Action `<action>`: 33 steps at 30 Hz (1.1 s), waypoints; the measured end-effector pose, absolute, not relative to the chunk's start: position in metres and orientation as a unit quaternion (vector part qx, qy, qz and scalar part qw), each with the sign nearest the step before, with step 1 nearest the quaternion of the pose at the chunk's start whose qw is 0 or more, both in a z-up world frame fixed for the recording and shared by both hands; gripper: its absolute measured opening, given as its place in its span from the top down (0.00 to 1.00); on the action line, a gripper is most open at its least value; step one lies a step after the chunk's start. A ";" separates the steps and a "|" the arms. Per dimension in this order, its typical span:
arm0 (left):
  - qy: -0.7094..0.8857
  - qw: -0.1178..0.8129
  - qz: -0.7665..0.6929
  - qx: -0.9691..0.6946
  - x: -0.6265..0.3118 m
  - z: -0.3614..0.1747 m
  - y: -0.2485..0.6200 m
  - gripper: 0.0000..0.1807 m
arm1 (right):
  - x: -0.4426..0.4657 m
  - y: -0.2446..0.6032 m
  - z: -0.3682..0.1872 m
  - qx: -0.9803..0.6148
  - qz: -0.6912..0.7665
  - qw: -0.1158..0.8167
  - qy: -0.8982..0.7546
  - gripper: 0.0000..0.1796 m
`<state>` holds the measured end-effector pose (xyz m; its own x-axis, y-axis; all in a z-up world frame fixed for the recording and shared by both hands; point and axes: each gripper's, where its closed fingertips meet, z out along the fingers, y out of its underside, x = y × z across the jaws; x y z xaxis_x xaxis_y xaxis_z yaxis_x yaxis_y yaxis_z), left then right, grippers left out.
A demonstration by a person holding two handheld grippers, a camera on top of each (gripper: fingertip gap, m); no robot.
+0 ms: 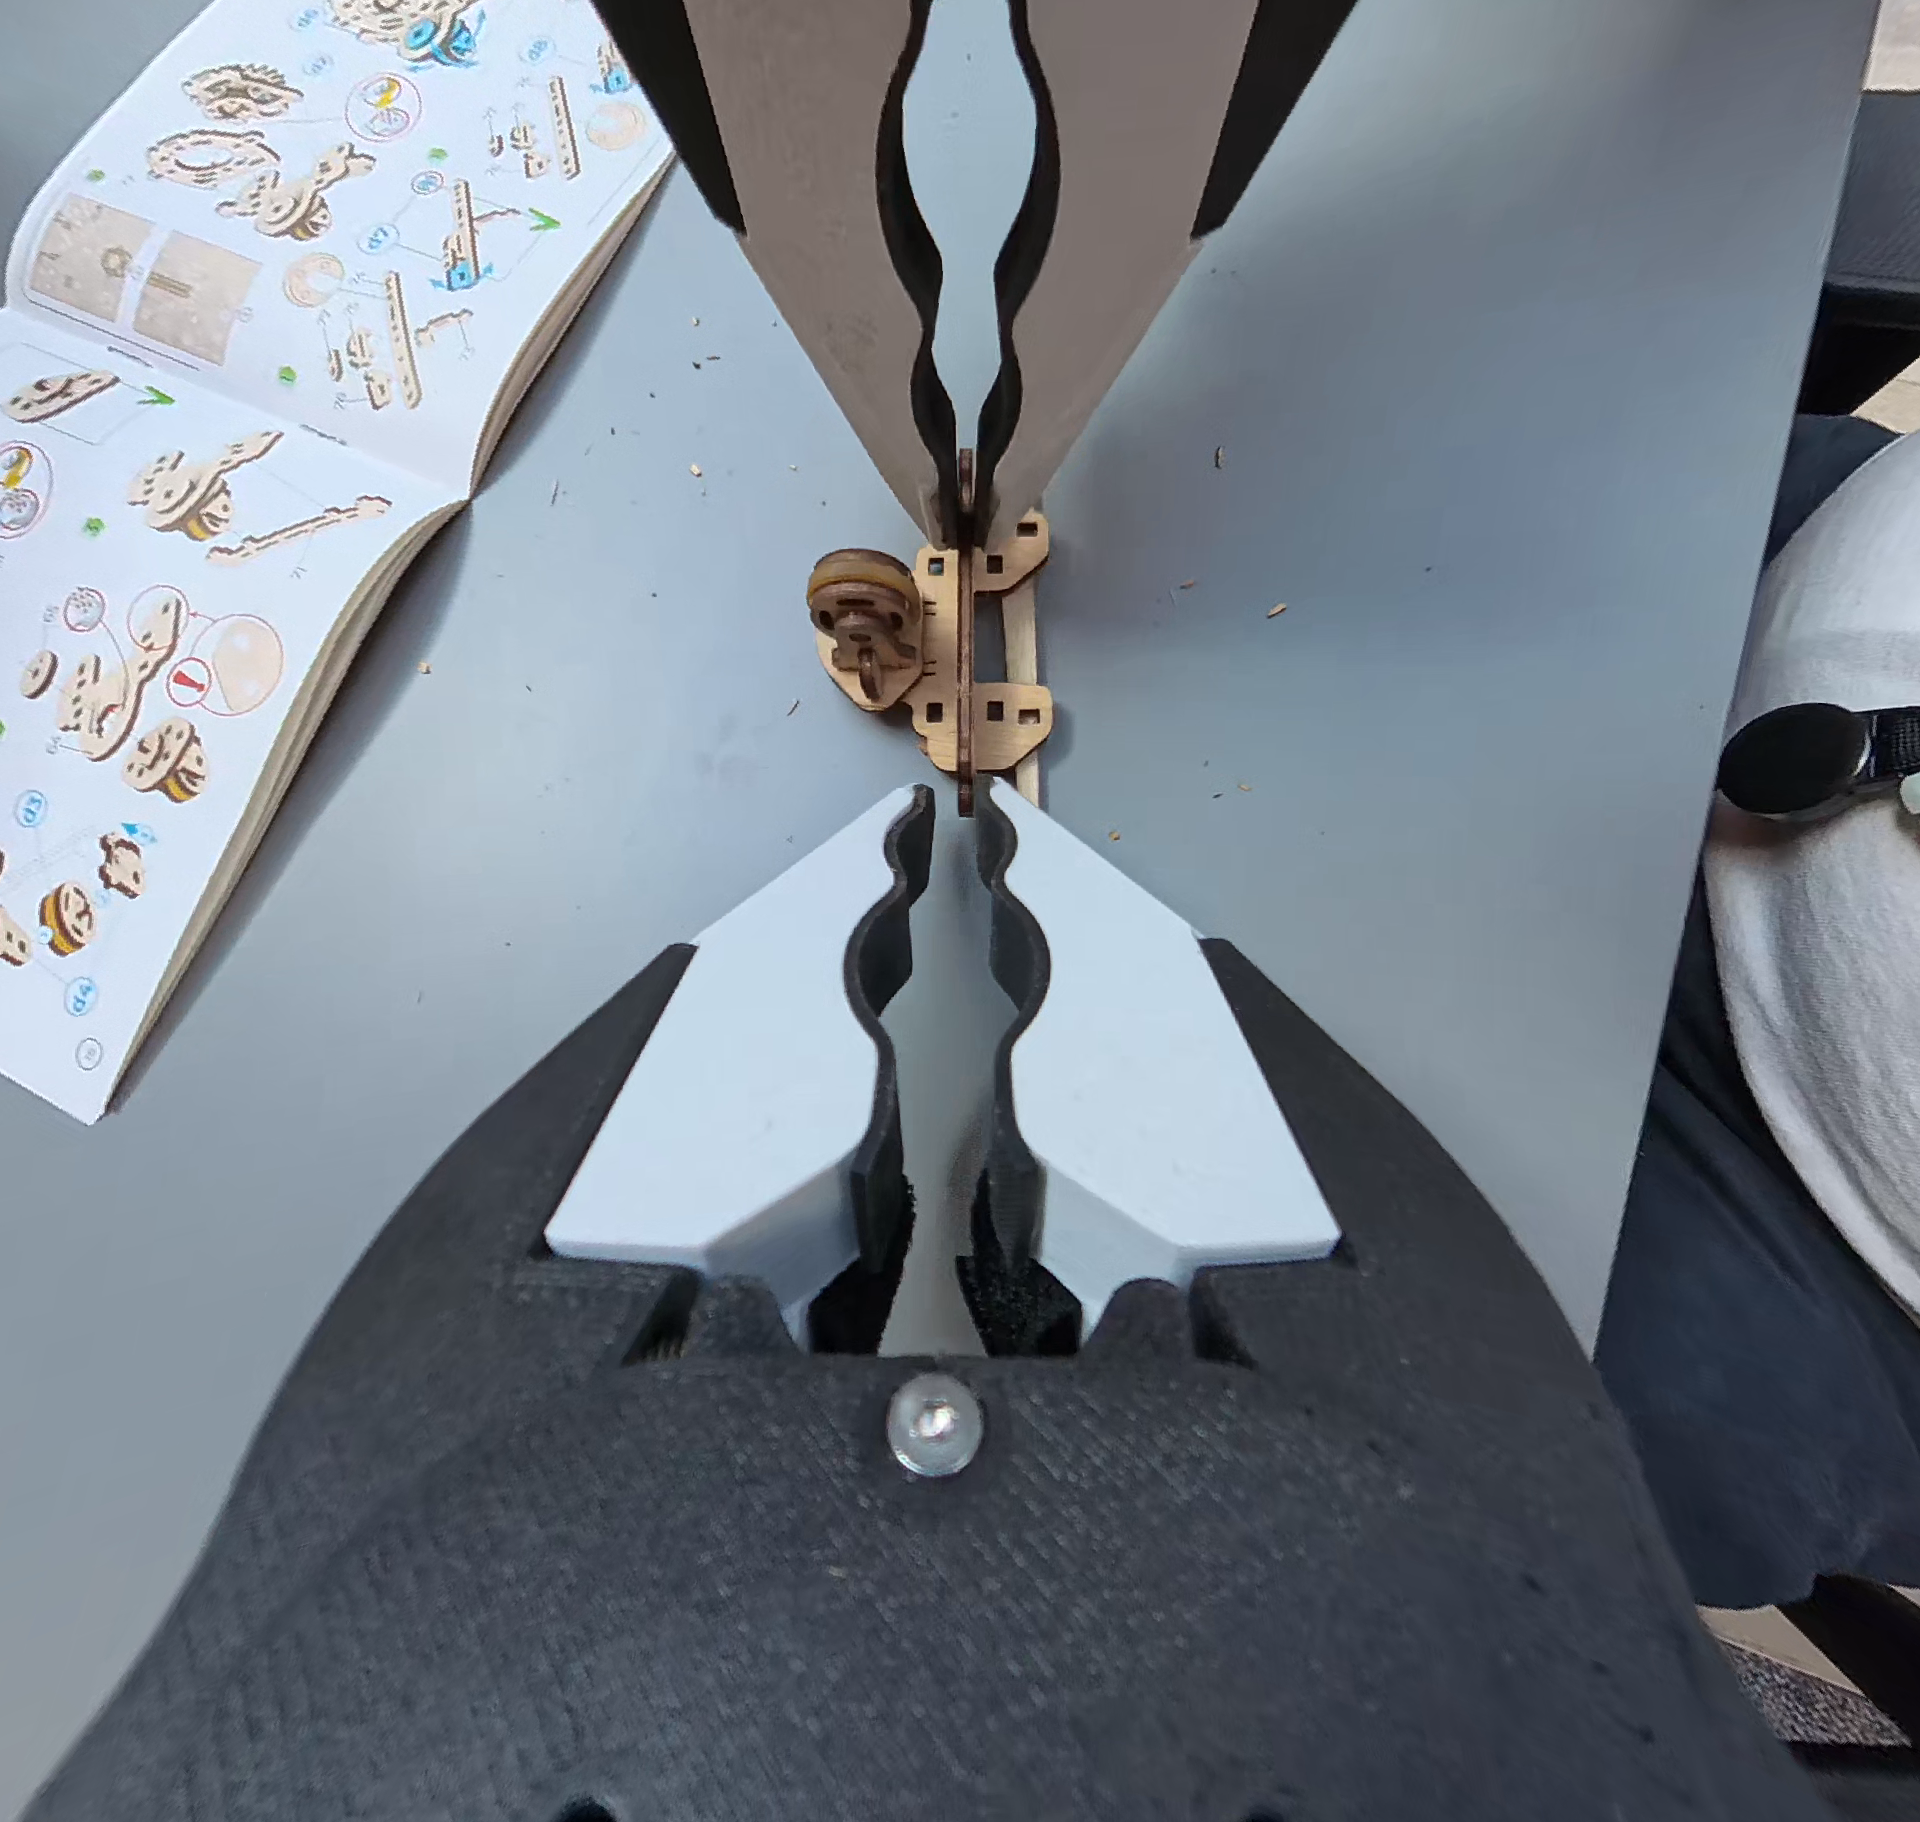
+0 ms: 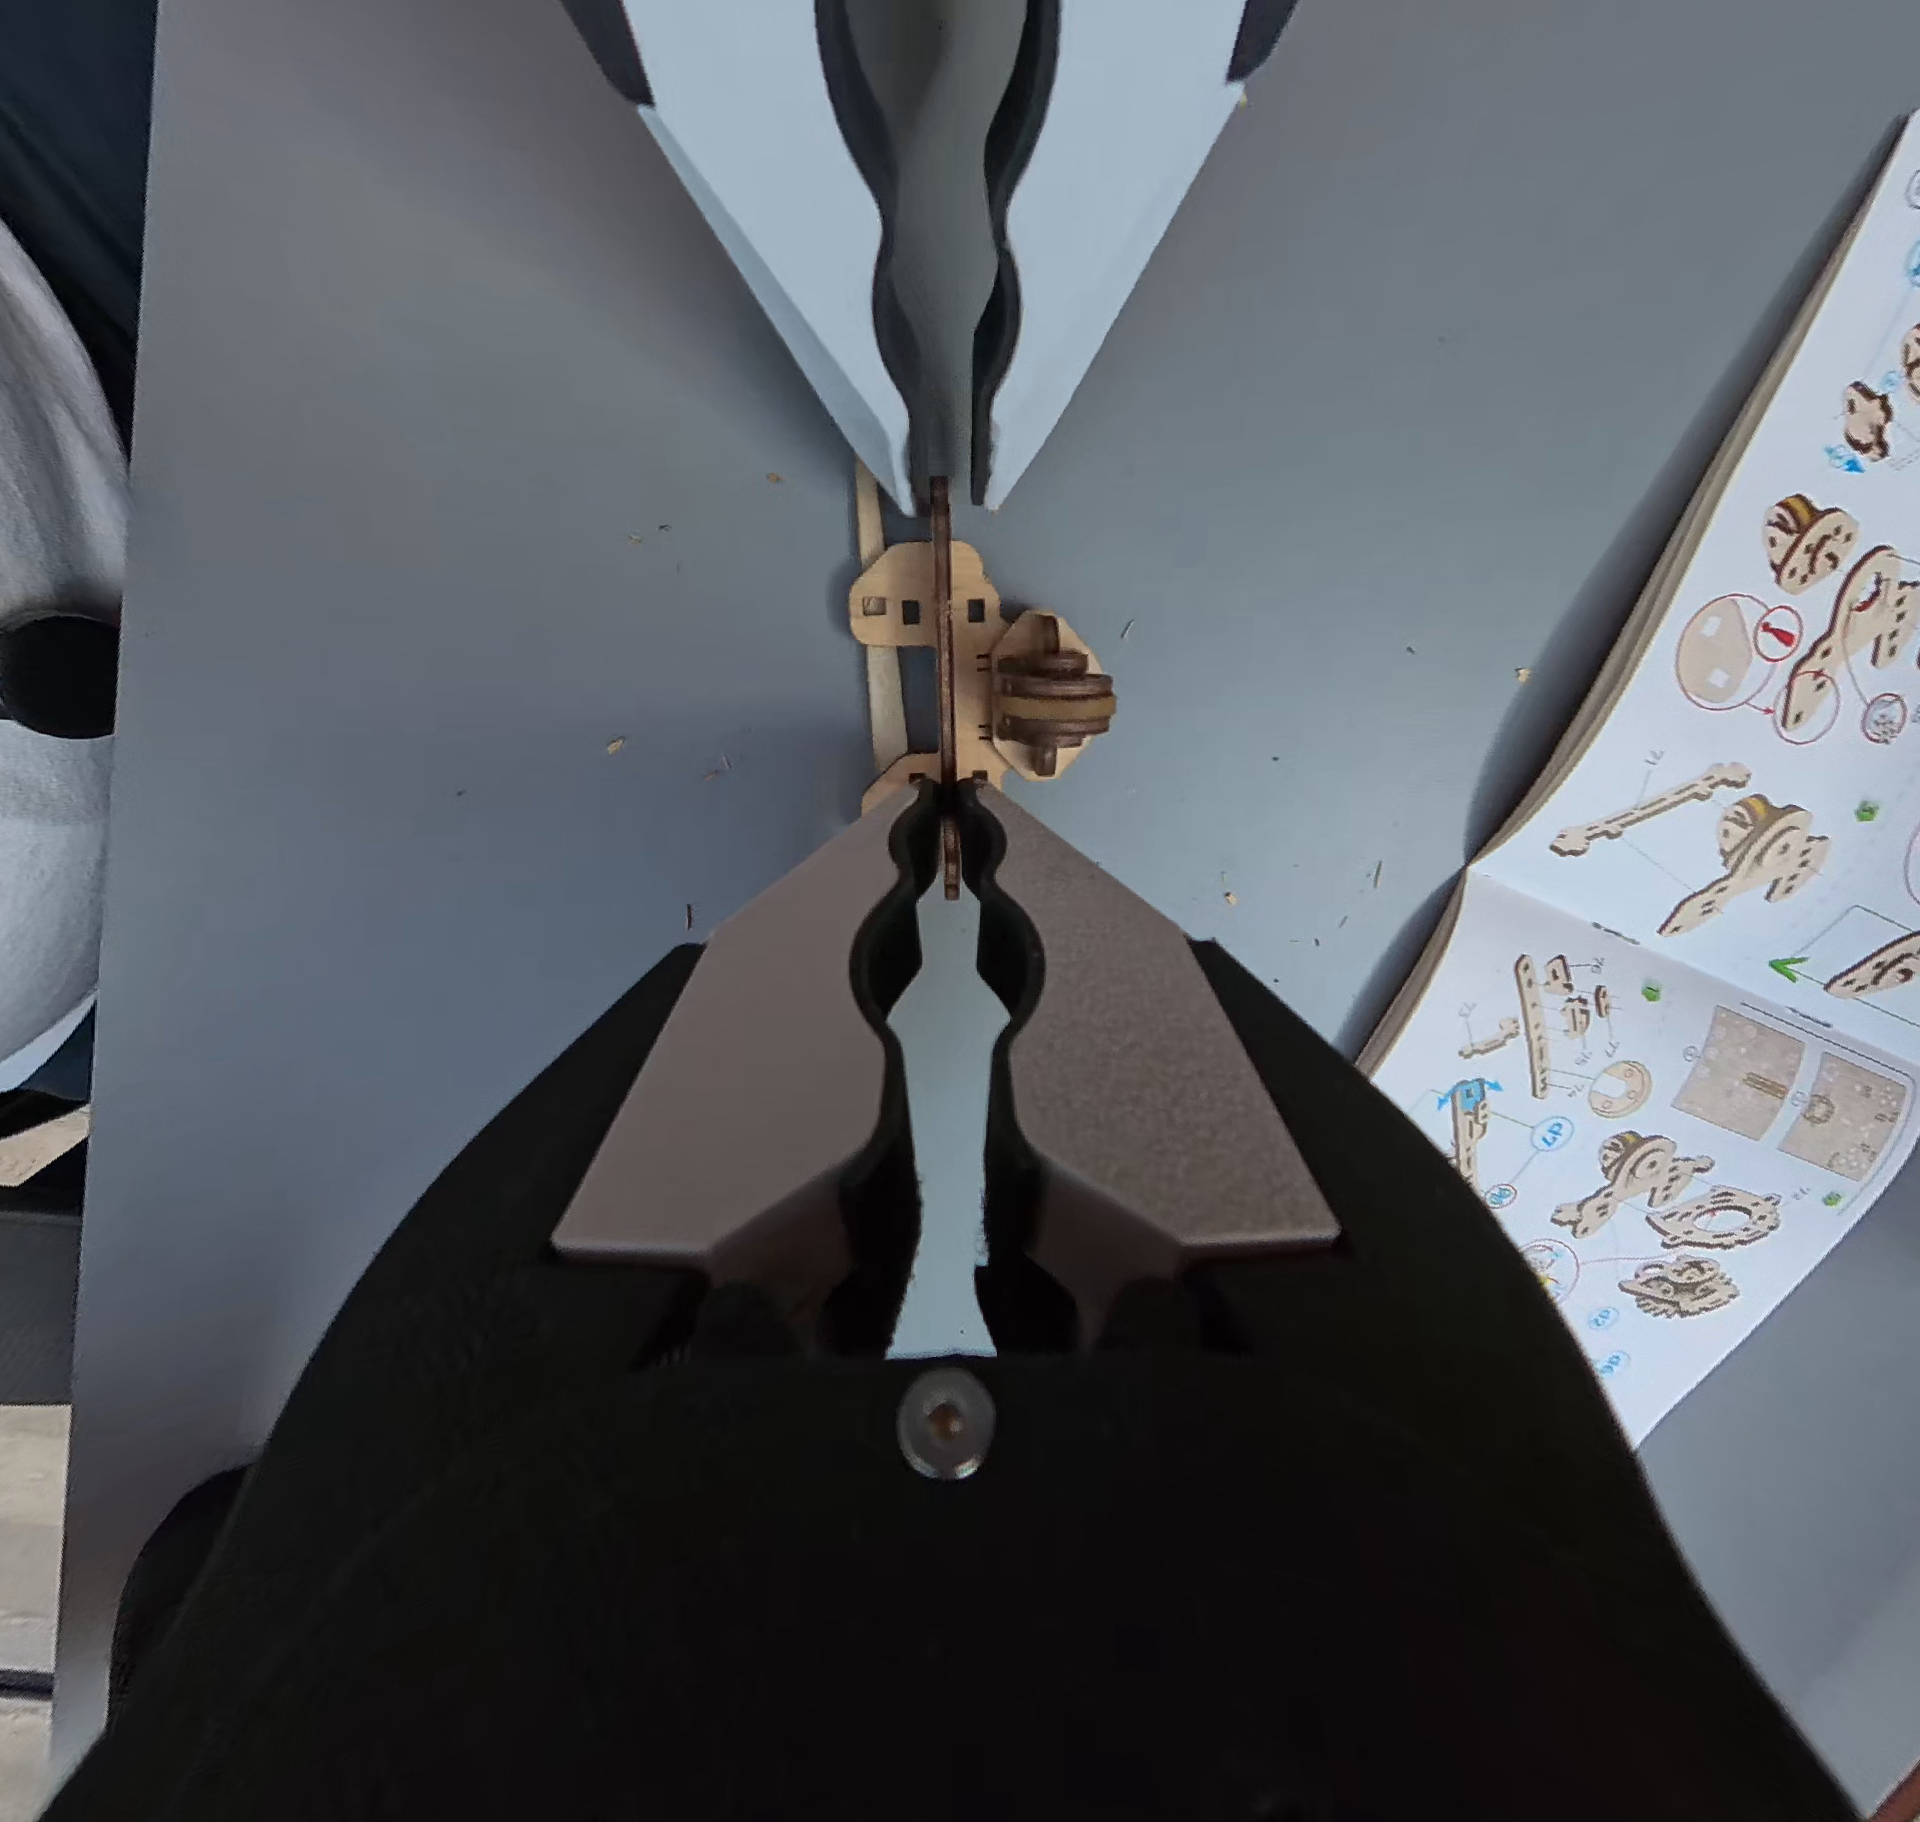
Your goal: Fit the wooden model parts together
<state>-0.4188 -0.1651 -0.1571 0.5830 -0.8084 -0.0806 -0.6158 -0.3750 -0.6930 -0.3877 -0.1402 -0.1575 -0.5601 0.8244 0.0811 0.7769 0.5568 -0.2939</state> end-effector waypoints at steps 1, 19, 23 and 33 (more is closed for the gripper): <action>0.440 0.345 -0.132 -0.818 -0.419 -0.160 -0.165 0.99 | -0.389 -0.141 -0.158 -0.458 0.115 0.107 -0.875 0.98; 0.442 0.338 -0.131 -0.821 -0.419 -0.163 -0.164 0.99 | -0.421 -0.162 -0.153 -0.432 0.167 0.121 -0.878 0.98; 0.441 0.339 -0.132 -0.821 -0.420 -0.163 -0.163 0.99 | -0.420 -0.159 -0.155 -0.437 0.162 0.115 -0.877 0.98; 0.434 0.352 -0.131 -0.819 -0.421 -0.159 -0.162 0.97 | -0.419 -0.158 -0.160 -0.444 0.170 0.105 -0.873 0.99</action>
<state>-0.4208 -0.1616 -0.1593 0.5880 -0.8038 -0.0905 -0.6190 -0.3751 -0.6901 -0.4188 -0.1583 -0.1602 -0.5831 0.8117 0.0333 0.7403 0.5477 -0.3899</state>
